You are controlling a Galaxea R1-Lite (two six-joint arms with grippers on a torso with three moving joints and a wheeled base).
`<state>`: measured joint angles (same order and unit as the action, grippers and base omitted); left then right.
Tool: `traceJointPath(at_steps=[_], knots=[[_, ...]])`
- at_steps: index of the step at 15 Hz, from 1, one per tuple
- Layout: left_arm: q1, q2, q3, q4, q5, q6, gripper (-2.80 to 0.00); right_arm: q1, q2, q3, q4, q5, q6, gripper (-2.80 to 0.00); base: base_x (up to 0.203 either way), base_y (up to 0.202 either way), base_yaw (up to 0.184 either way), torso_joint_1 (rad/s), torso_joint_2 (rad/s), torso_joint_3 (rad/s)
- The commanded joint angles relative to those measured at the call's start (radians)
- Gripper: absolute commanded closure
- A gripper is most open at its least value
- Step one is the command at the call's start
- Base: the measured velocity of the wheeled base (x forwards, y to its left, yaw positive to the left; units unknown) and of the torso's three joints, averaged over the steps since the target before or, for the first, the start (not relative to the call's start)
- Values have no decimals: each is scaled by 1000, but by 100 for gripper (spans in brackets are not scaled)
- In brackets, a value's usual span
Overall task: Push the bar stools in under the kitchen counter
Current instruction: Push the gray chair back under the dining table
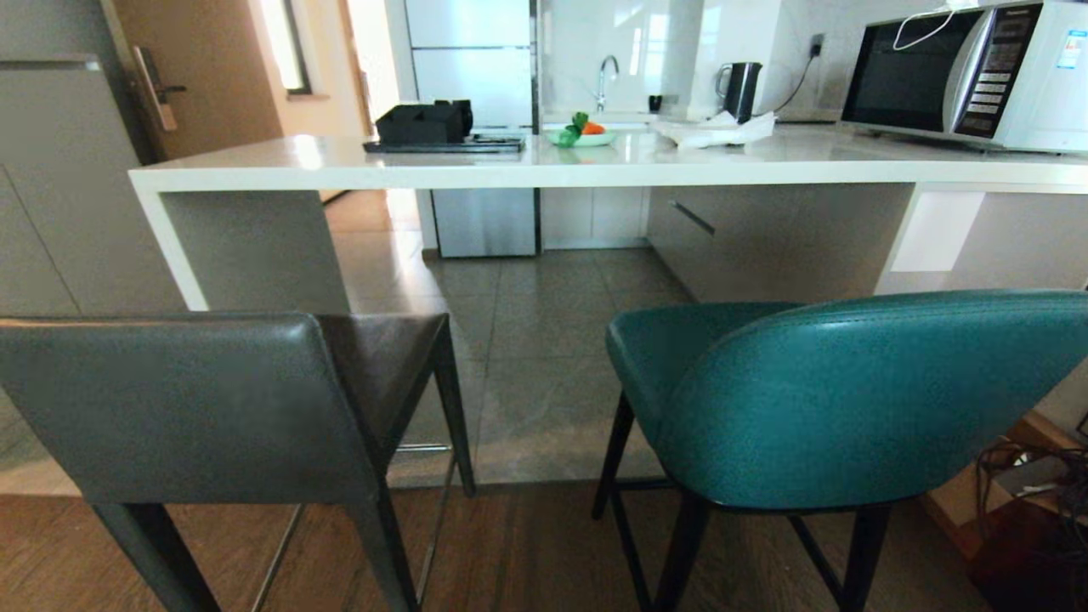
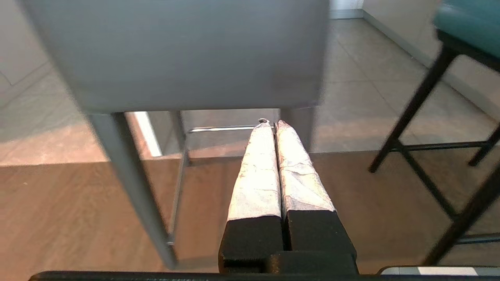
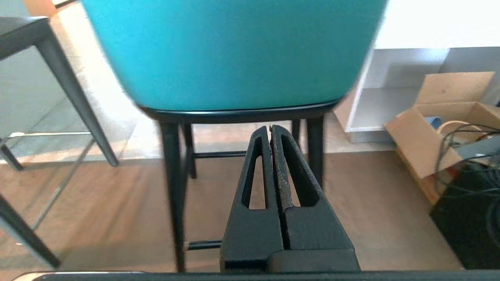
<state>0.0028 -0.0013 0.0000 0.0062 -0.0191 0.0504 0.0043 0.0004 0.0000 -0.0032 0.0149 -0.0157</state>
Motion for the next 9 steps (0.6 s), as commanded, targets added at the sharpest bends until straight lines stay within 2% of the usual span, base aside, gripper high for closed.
traceJointPath(at_steps=[1, 9], knots=[[0, -2, 3, 0, -1, 0, 0, 0, 0, 2, 0, 0, 0, 0, 0, 196, 2, 2, -6, 7], [0, -2, 3, 0, -1, 0, 0, 0, 0, 2, 0, 0, 0, 0, 0, 196, -2, 3, 4, 2]])
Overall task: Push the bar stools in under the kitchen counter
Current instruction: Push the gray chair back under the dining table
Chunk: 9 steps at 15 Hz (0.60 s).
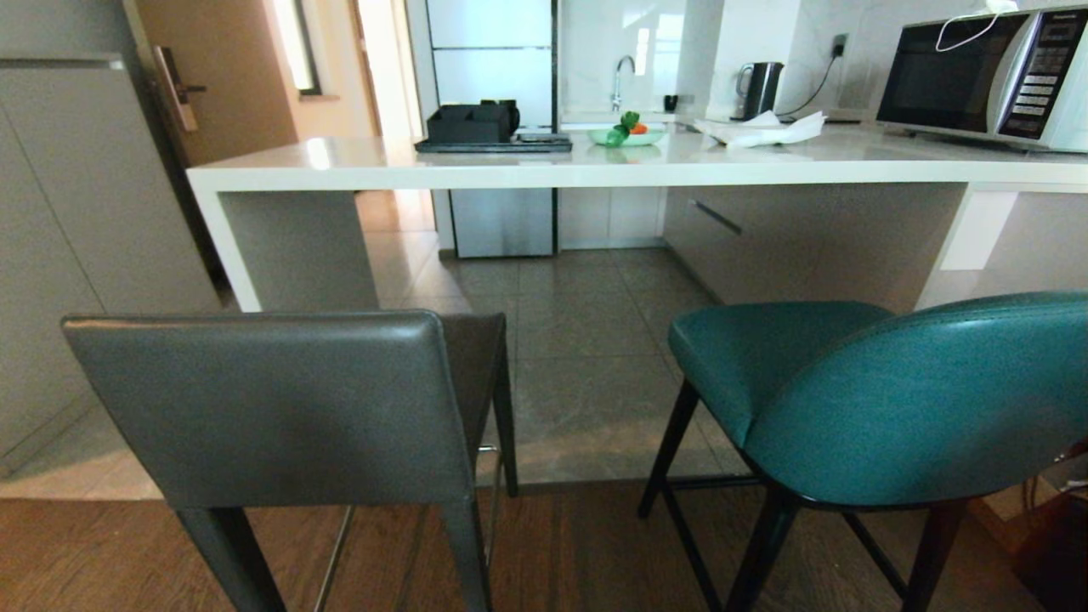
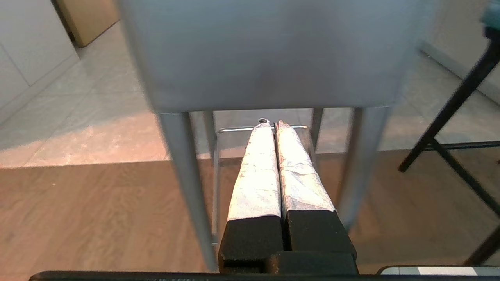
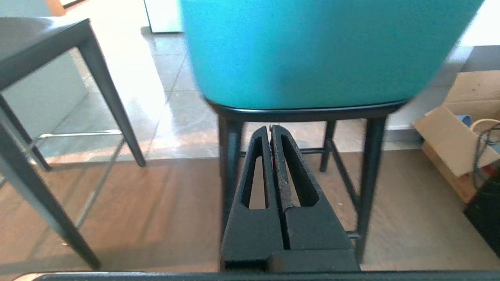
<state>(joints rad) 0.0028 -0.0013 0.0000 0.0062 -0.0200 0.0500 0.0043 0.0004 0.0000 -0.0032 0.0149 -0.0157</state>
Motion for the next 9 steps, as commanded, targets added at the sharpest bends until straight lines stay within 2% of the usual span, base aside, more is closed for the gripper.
traceJointPath(at_steps=[1, 9], knots=[[0, -2, 3, 0, 0, 1, 0, 0, 0, 2, 0, 0, 0, 0, 0, 196, -4, 2, 2, 1], [0, -2, 3, 0, 0, 1, 0, 0, 0, 2, -1, 0, 0, 0, 0, 195, -1, 2, 1, 3]])
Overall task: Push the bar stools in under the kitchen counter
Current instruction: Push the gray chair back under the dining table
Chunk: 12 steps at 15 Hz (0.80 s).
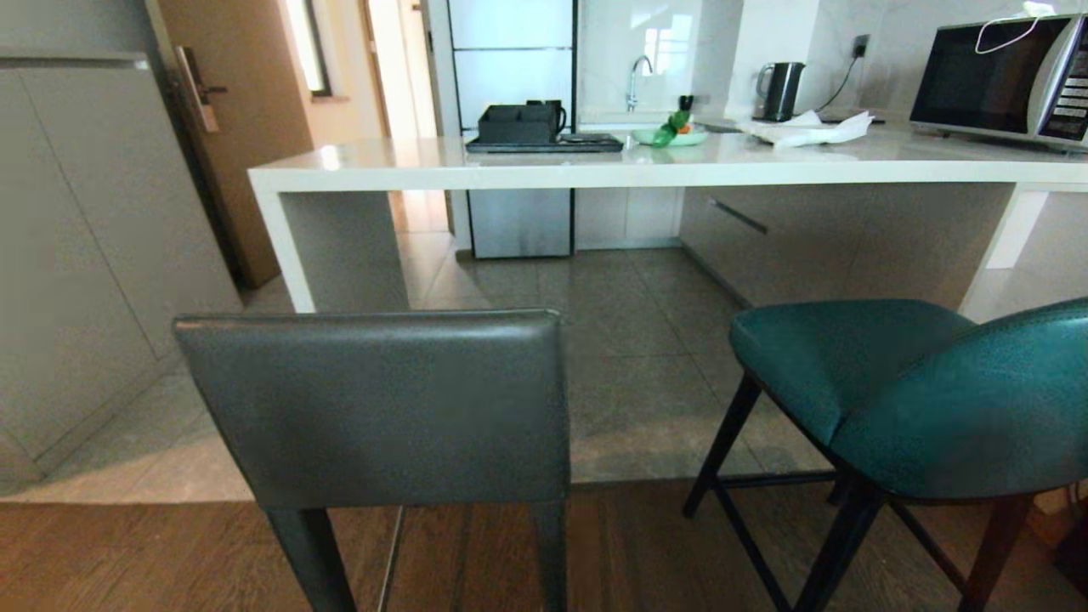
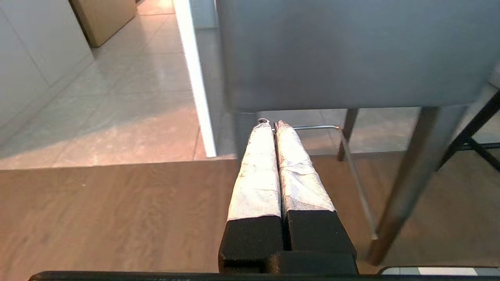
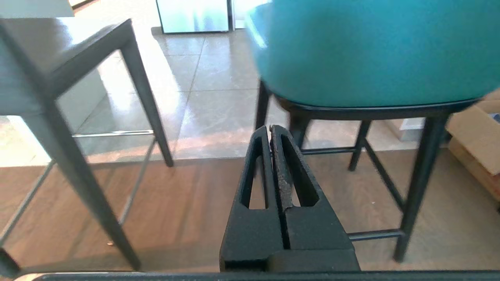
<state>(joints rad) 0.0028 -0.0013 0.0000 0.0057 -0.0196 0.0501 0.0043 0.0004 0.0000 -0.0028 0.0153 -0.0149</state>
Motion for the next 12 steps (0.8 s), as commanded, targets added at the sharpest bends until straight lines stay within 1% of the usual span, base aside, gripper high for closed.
traceJointPath(at_steps=[1, 12], knots=[[0, -2, 3, 0, 0, 1, 0, 0, 0, 2, 0, 0, 0, 0, 0, 198, 0, 0, -2, 5], [1, -2, 3, 0, 0, 1, 0, 0, 0, 2, -2, 0, 0, 0, 0, 196, -1, 2, 3, 2]])
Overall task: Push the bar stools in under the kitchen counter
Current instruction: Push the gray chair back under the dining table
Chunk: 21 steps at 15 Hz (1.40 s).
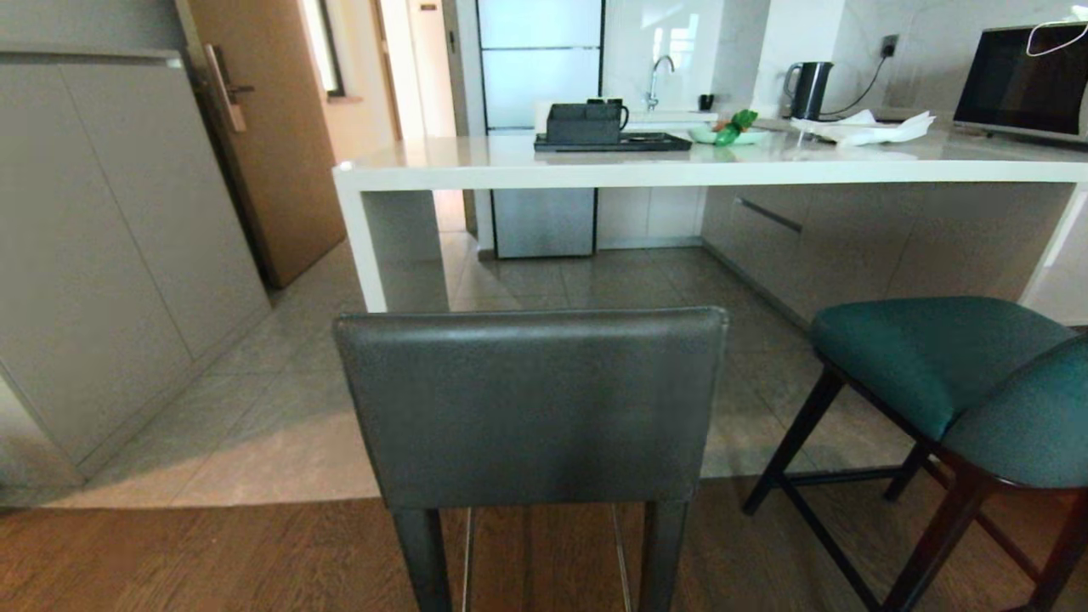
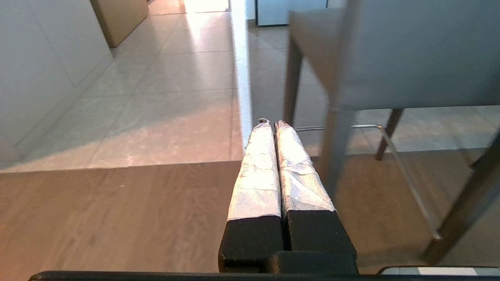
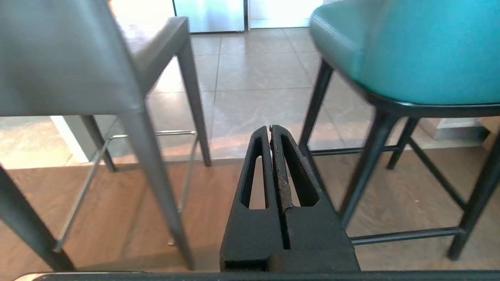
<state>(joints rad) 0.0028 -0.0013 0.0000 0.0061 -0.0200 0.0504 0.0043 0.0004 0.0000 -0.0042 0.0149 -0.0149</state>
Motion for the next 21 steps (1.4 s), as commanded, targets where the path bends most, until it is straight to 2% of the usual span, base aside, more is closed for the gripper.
traceJointPath(at_steps=[1, 4, 10, 13, 18, 21], knots=[[2, -2, 3, 0, 0, 0, 0, 0, 0, 2, 0, 0, 0, 0, 0, 193, 0, 2, 2, 2], [0, -2, 3, 0, 0, 0, 0, 0, 0, 4, -3, -3, 0, 0, 0, 128, -2, 2, 2, 3], [0, -2, 3, 0, 0, -1, 0, 0, 0, 3, -5, -13, 7, 0, 0, 0, 0, 0, 0, 0], [0, -2, 3, -4, 11, -35, 0, 0, 0, 3, -5, -13, 7, 0, 0, 0, 0, 0, 0, 0], [0, -2, 3, -6, 20, -37, 0, -1, -2, 4, -3, -17, 5, 0, 0, 0, 0, 0, 0, 0], [0, 1, -20, -13, 8, -5, 0, -1, 73, -91, 11, -17, 7, 0, 0, 0, 0, 0, 0, 0]])
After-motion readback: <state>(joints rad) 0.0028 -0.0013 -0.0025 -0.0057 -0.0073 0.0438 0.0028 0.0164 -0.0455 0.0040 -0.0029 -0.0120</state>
